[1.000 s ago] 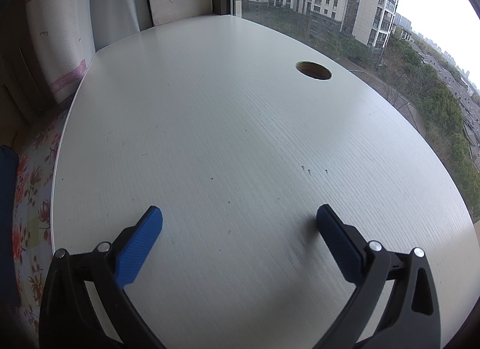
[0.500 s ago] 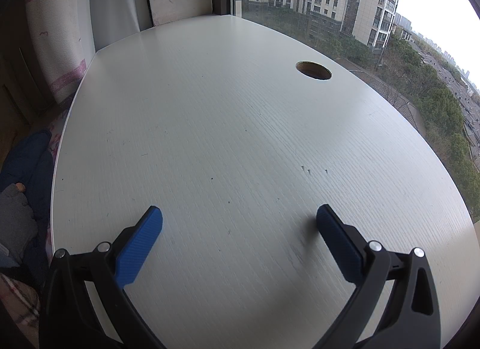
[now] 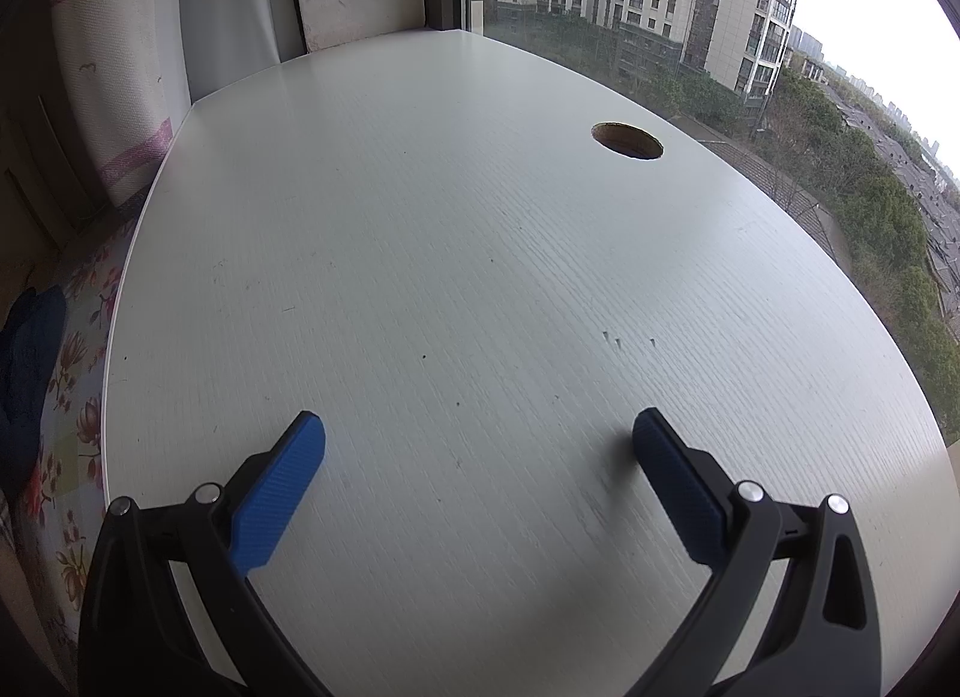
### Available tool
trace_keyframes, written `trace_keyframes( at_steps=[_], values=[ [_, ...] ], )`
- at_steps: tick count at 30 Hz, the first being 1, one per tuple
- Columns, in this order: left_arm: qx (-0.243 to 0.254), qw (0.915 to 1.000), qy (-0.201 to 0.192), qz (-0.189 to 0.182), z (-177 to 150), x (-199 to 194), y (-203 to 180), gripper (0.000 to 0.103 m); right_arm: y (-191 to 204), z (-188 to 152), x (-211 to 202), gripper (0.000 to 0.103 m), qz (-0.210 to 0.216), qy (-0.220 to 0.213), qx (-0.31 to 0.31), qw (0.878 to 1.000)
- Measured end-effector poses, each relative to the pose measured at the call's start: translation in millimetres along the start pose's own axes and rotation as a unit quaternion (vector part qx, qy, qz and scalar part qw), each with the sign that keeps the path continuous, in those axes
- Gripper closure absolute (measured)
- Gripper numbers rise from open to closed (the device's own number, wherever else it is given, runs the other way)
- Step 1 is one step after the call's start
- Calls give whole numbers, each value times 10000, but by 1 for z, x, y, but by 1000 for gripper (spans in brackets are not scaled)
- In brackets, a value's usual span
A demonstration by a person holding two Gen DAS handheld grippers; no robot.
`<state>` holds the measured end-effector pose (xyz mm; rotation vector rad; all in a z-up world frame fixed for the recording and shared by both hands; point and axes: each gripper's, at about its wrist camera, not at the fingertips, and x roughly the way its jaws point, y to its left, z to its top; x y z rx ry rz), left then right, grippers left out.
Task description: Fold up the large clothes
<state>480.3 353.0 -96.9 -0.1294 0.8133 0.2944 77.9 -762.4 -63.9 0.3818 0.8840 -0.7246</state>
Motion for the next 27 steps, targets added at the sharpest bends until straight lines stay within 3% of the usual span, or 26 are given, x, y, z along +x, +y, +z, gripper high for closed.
trace_keyframes(
  at_steps=[27],
  values=[
    [-3,10000,6,-7,0,0,0,4,-1,0,0,2,0,-2,0,10000]
  ],
)
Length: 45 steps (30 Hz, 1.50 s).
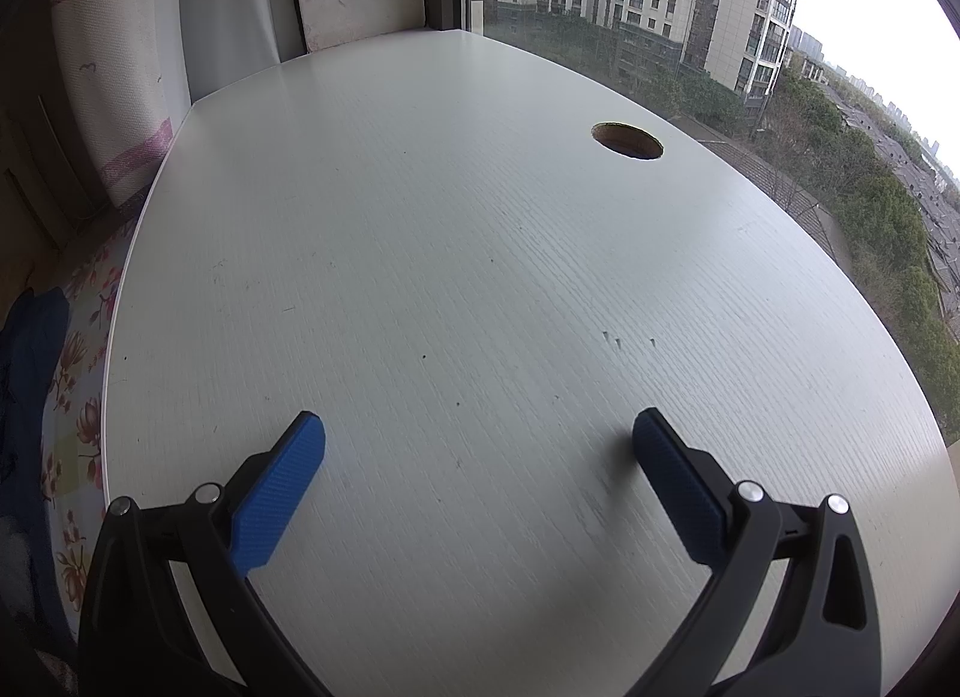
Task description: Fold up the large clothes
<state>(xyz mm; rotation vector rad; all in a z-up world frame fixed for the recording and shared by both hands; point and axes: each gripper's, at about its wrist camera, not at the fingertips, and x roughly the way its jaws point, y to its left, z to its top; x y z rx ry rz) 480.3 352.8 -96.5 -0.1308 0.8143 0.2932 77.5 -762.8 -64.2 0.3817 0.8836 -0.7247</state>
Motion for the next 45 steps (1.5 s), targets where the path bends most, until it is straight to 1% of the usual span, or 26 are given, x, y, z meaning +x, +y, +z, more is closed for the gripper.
trace_keyframes(
  at_steps=[32,38,42,45],
  values=[
    [-13,10000,39,-27,-2,0,1,4,0,0,0,2,-1,-1,1,10000],
    [66,9999,21,106,-1,2,-3,4,1,0,0,2,-1,-1,1,10000],
    [-40,9999,29,-126,1,4,3,4,1,-1,-1,2,-2,-2,2,10000],
    [-86,9999,15,-117,-11,-7,2,4,1,-1,-1,2,3,-4,4,10000]
  ],
)
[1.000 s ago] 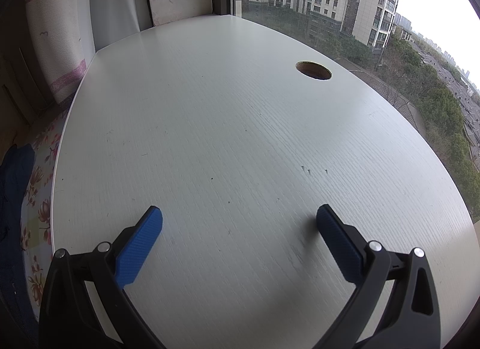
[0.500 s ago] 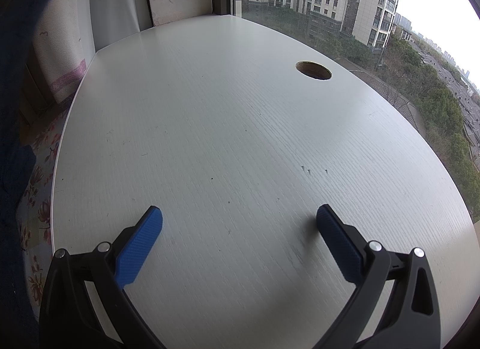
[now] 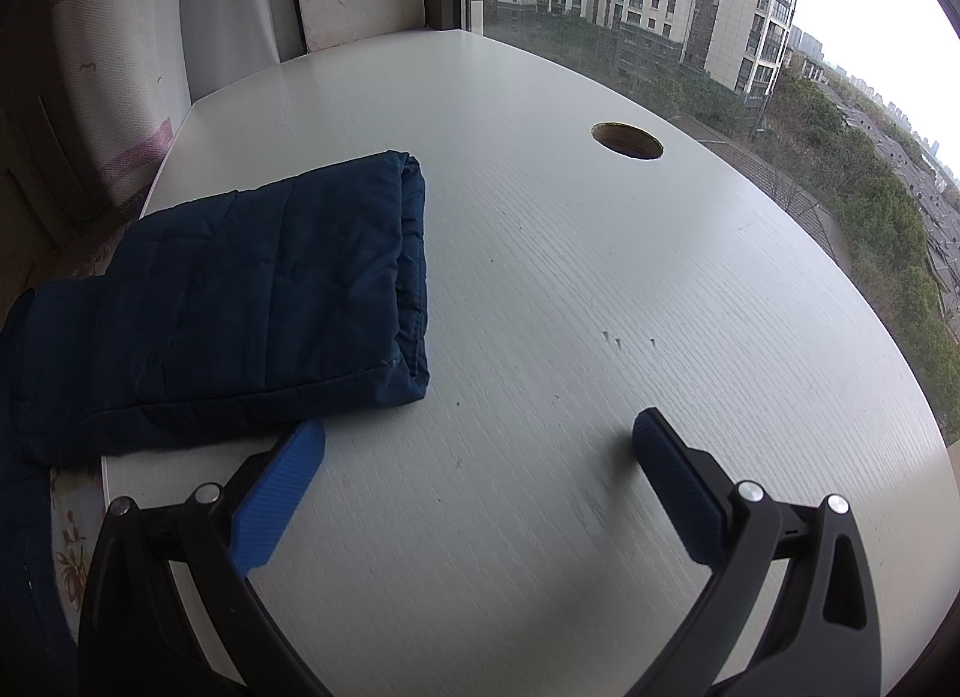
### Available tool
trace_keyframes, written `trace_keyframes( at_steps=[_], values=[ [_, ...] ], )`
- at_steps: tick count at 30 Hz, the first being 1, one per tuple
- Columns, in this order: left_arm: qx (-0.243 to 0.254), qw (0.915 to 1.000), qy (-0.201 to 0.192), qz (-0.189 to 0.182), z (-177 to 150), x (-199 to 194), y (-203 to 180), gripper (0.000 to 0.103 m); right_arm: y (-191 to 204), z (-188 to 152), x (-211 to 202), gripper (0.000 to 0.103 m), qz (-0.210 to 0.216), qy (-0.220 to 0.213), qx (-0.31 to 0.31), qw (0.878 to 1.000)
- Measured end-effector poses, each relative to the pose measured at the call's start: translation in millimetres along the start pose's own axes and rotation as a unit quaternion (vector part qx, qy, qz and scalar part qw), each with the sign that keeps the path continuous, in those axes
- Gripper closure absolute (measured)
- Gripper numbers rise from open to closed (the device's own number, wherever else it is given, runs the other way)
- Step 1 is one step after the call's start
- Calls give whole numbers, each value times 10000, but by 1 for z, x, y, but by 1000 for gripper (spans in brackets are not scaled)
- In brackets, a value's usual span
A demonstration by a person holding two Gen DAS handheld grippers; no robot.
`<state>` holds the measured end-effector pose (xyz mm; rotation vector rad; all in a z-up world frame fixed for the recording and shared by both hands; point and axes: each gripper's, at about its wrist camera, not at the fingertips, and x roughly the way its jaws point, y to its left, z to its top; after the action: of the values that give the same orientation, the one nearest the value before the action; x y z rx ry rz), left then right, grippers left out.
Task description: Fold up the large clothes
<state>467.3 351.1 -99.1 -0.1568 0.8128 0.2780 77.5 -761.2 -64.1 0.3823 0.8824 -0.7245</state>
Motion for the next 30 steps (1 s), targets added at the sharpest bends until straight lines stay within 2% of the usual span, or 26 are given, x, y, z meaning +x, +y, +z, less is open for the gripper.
trace_keyframes(
  at_steps=[3,6,8,9,12,14,15,16,18,20,22,24,27,30],
  values=[
    [40,9999,-33,121,-20,-20,-5,4,-1,3,3,2,-107,0,156,9998],
    [42,9999,-38,91,-48,-51,-9,4,6,-7,-7,2,-125,181,255,9994],
    [120,9992,-327,190,-73,-84,-14,4,16,-25,-20,2,-143,189,256,9994],
    [284,9974,-598,270,-88,-109,-21,4,23,-36,-30,2,-173,131,255,9994],
    [821,9865,-1388,291,-127,-191,-54,4,77,-86,-96,2,-440,-809,-237,9955],
    [956,9793,-1782,29,-150,-257,-80,4,115,-115,-136,2,-196,-1310,-501,9899],
    [975,9777,-1857,-130,-157,-278,-89,4,143,-136,-165,2,83,-1631,-598,9848],
    [920,9760,-1939,-357,-167,-308,-102,4,162,-150,-182,2,248,-1777,-649,9816],
    [830,9747,-1970,-653,-186,-350,-125,4,210,-187,-218,2,584,-2018,-748,9748],
    [903,9749,-1833,-881,-212,-385,-151,4,247,-217,-236,2,954,-1924,-943,9721],
    [1113,9757,-1627,-958,-237,-404,-172,4,290,-256,-250,2,1434,-1683,-1245,9673],
    [1463,9719,-1600,-922,-265,-418,-191,4,323,-293,-268,2,1525,-1817,-1595,9583],
    [1789,9670,-1641,-777,-305,-431,-207,4,345,-323,-292,2,1598,-2117,-1885,9456],
    [1919,9654,-1520,-898,-326,-429,-211,4,349,-330,-309,2,1756,-2278,-1903,9386]
  ],
)
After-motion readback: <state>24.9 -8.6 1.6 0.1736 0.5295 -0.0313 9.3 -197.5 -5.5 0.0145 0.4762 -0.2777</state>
